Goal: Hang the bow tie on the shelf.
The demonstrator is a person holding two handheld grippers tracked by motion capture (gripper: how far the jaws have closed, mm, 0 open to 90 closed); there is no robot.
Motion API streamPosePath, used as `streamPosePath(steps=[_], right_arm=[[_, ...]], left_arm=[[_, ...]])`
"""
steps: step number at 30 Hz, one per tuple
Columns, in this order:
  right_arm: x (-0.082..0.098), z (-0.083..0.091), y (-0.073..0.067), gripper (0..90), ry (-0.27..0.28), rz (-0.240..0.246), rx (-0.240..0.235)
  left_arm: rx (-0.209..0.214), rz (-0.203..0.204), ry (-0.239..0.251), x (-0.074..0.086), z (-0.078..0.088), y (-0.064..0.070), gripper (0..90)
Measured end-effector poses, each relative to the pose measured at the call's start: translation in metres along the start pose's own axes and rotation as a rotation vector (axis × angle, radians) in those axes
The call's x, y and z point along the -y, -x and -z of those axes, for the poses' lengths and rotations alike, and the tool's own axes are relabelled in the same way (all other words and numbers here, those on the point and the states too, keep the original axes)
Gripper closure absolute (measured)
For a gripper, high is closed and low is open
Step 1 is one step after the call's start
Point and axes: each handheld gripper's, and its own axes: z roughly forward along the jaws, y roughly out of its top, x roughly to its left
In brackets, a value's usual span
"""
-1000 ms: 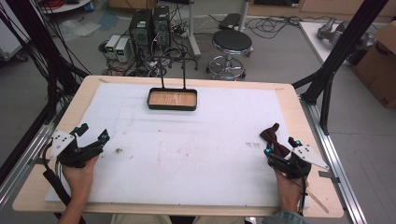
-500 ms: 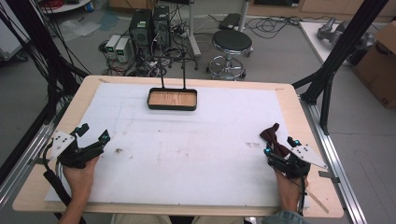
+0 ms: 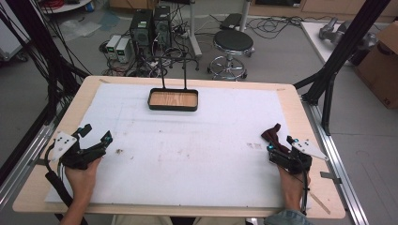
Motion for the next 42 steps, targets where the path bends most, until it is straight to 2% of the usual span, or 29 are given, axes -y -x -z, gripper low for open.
streamPosePath(steps=[4, 8, 12, 26, 34, 38, 42], right_arm=[[-0.002, -0.008, 0.005, 31.6, -0.058, 0.022, 0.018], [-0.002, -0.013, 0.009, 36.1, -0.101, 0.014, 0.018], [-0.001, -0.019, 0.010, 40.2, -0.144, 0.035, 0.005], [-0.002, -0.030, 0.008, 55.8, -0.246, 0.063, 0.012], [-0.002, -0.032, 0.006, 70.9, -0.266, 0.081, 0.018], [-0.002, -0.031, 0.005, 73.9, -0.260, 0.093, 0.023], [-0.005, -0.028, 0.003, 74.8, -0.228, 0.101, 0.019]], left_arm=[[-0.003, 0.004, 0.003, 0.000, 0.001, -0.001, 20.7], [-0.005, 0.002, 0.005, 0.000, 0.001, -0.001, 20.8], [-0.003, -0.003, 0.007, 0.000, 0.001, 0.000, 20.9], [-0.008, 0.000, 0.006, 0.000, 0.001, 0.000, 21.2], [-0.012, 0.001, 0.006, 0.000, 0.002, -0.001, 21.2], [-0.011, 0.001, 0.007, 0.000, 0.001, -0.001, 21.3], [-0.012, 0.000, 0.007, 0.000, 0.001, 0.000, 21.3]])
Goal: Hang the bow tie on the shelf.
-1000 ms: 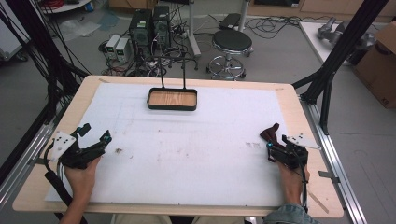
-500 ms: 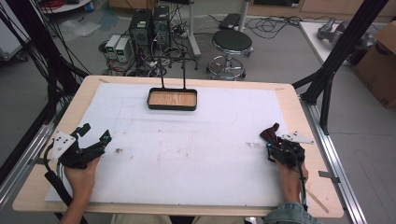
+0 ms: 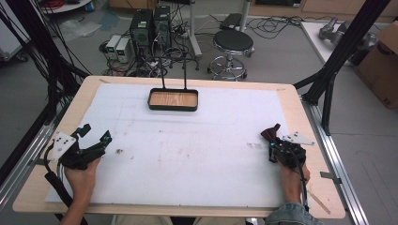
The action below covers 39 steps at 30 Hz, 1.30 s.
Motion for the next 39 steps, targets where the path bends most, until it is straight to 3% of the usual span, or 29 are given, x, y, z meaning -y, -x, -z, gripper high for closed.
streamPosePath(steps=[5, 14, 20, 33, 39], right_arm=[[-0.006, 0.005, -0.001, 74.9, 0.039, -0.008, -0.026], [-0.032, 0.018, -0.007, 75.2, 0.129, -0.026, -0.117], [-0.050, 0.023, -0.012, 75.3, 0.172, -0.006, -0.163], [-0.092, 0.023, -0.021, 75.3, 0.239, -0.004, -0.288], [-0.121, 0.021, -0.031, 75.4, 0.275, 0.002, -0.352]], left_arm=[[0.000, -0.001, -0.004, 0.000, 0.000, 0.000, 21.3], [0.010, -0.002, -0.006, 0.000, -0.001, 0.001, 21.4], [0.019, -0.005, -0.008, 0.000, -0.002, 0.003, 21.5], [0.034, -0.010, -0.009, 0.001, -0.004, 0.005, 21.5], [0.038, -0.007, -0.008, 0.001, -0.005, 0.006, 21.5]])
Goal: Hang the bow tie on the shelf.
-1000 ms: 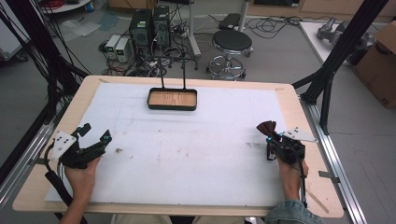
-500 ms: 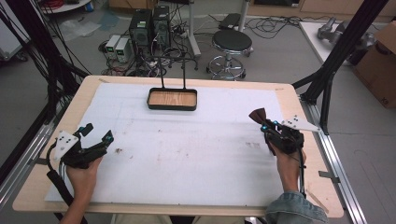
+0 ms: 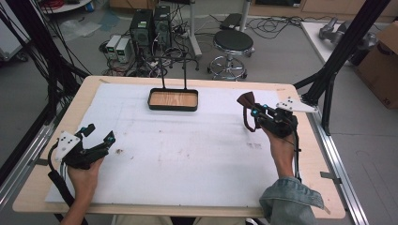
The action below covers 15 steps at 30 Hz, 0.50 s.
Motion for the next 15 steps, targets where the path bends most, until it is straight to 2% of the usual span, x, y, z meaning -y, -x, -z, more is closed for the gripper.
streamPosePath(steps=[3, 6, 15], right_arm=[[-0.006, -0.006, -0.002, 75.4, 0.000, -0.003, -0.024], [-0.017, -0.021, -0.005, 75.3, -0.002, -0.003, -0.068], [-0.034, -0.048, -0.009, 75.4, 0.000, -0.021, -0.152]], left_arm=[[0.003, -0.001, 0.000, 0.000, 0.000, 0.000, 21.6], [0.004, -0.004, -0.001, 0.000, -0.001, 0.000, 21.5], [0.008, -0.006, -0.002, 0.000, -0.002, 0.001, 21.6]])
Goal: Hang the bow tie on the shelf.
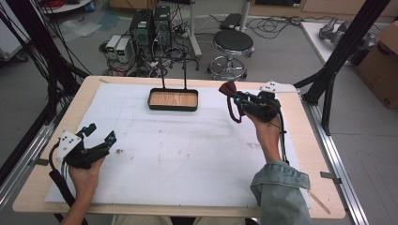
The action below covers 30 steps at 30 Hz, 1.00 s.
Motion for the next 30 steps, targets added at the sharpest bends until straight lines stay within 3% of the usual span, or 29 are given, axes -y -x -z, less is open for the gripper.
streamPosePath(steps=[11, 20, 30], right_arm=[[-0.022, -0.046, -0.008, 75.4, -0.007, 0.000, -0.078], [-0.034, -0.077, -0.006, 75.5, 0.006, -0.043, -0.127], [-0.040, -0.101, -0.010, 75.6, 0.003, -0.047, -0.147]], left_arm=[[0.006, 0.002, 0.003, 0.000, -0.001, 0.000, 21.7], [0.006, 0.003, 0.004, 0.001, -0.003, 0.000, 21.7], [0.012, 0.001, 0.004, 0.001, -0.004, 0.000, 21.7]])
